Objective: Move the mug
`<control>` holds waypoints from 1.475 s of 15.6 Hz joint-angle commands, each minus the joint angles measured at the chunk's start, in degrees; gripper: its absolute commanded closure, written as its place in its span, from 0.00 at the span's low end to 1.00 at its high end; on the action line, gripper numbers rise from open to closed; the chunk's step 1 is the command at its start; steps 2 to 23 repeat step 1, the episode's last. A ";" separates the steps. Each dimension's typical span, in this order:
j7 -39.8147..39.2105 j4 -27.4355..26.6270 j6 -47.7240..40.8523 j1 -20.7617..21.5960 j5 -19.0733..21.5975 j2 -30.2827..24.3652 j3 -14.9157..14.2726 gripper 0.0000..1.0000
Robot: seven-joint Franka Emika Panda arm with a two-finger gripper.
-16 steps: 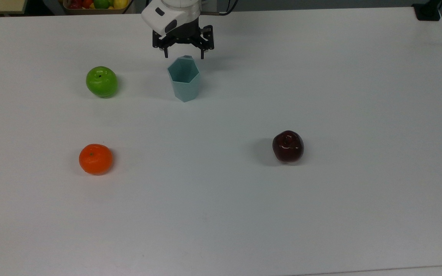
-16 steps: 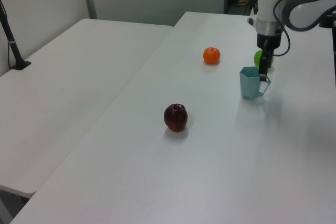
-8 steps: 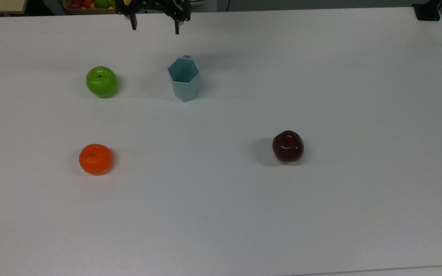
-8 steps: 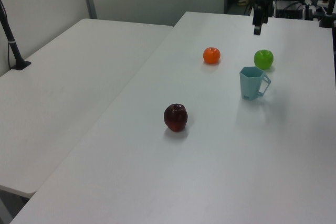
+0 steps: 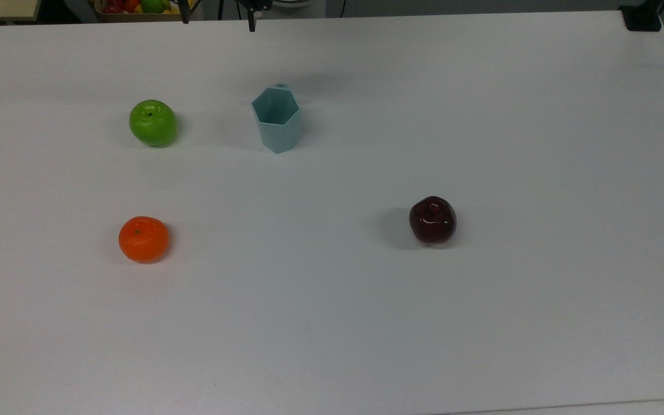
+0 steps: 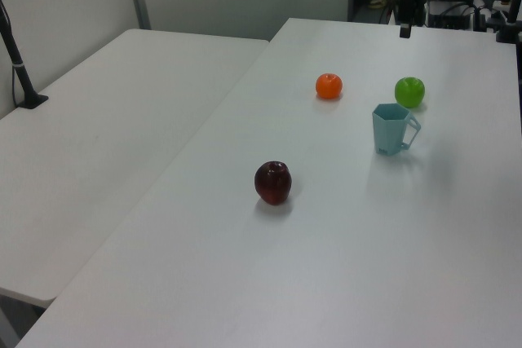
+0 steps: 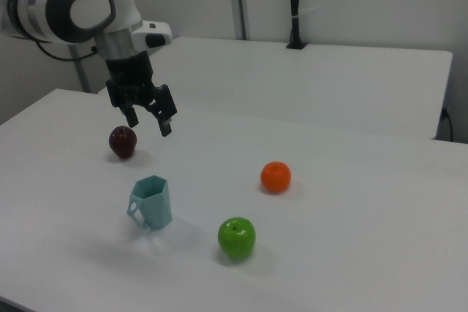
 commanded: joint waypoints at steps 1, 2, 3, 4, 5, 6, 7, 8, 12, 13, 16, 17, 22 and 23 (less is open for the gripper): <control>-0.83 1.74 -1.90 -0.20 1.96 0.42 -0.95 0.00; -0.83 1.74 -1.90 -0.20 1.96 0.42 -0.95 0.00; -0.83 1.74 -1.90 -0.20 1.96 0.42 -0.95 0.00; -0.83 1.74 -1.90 -0.20 1.96 0.42 -0.95 0.00; -0.83 1.74 -1.90 -0.20 1.96 0.42 -0.95 0.00; -0.83 1.74 -1.90 -0.20 1.96 0.42 -0.95 0.00; -0.83 1.74 -1.90 -0.20 1.96 0.42 -0.95 0.00; -0.83 1.74 -1.90 -0.20 1.96 0.42 -0.95 0.00; -0.83 1.74 -1.90 -0.20 1.96 0.42 -0.95 0.00; -0.83 1.74 -1.90 -0.20 1.96 0.42 -0.95 0.00; -0.83 1.74 -1.90 -0.20 1.96 0.42 -0.95 0.00; -0.83 1.74 -1.90 -0.20 1.96 0.42 -0.95 0.00; -0.83 1.74 -1.90 -0.20 1.96 0.42 -0.95 0.00; -0.83 1.74 -1.90 -0.20 1.96 0.42 -0.95 0.00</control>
